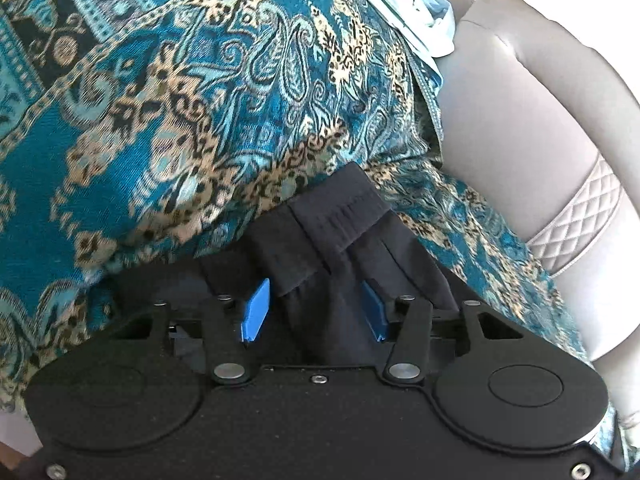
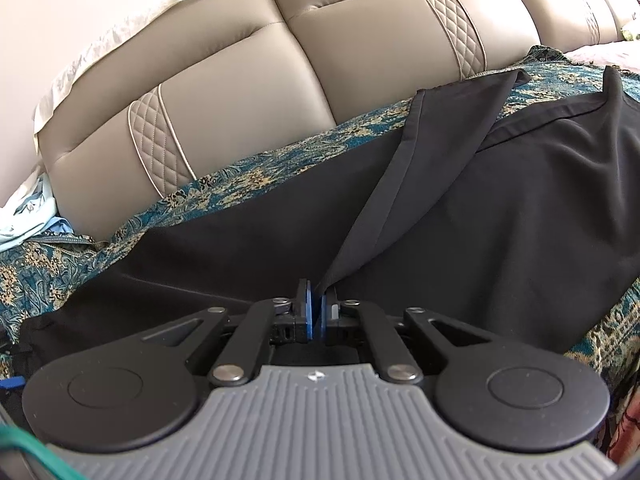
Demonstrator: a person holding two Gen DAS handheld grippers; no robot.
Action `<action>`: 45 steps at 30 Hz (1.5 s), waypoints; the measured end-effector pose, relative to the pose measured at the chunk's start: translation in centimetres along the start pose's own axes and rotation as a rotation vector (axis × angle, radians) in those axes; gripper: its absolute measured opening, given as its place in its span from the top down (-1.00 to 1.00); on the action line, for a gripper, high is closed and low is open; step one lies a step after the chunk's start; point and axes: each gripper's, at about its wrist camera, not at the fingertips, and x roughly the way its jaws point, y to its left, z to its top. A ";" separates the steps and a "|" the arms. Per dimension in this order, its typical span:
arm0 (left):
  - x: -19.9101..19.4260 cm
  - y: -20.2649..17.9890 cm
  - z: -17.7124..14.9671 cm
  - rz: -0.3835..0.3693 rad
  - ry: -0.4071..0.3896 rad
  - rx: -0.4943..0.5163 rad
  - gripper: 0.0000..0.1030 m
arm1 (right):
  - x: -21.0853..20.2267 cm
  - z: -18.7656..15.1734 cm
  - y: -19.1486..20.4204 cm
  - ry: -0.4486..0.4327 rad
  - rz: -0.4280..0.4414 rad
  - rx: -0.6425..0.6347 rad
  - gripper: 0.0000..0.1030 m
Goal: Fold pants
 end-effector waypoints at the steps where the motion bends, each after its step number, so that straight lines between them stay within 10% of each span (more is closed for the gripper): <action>1: 0.0 -0.3 0.0 0.034 -0.010 0.013 0.63 | 0.0 -0.1 0.0 0.002 0.000 -0.001 0.85; 13: -6.8 -1.0 -1.8 0.071 -0.181 0.202 0.76 | -1.6 -0.7 -0.1 -0.005 -0.010 -0.026 0.83; 24: -6.3 2.5 -4.8 0.171 -0.113 0.211 0.76 | -4.2 -4.8 -0.4 0.018 -0.038 -0.077 0.84; 28: -5.4 2.3 -5.6 0.206 -0.107 0.254 0.75 | -4.1 -5.3 0.0 -0.028 -0.062 -0.130 0.48; 45: -5.1 1.8 -6.0 0.224 -0.107 0.267 0.70 | 0.1 1.1 -7.4 -0.145 -0.294 -0.048 0.33</action>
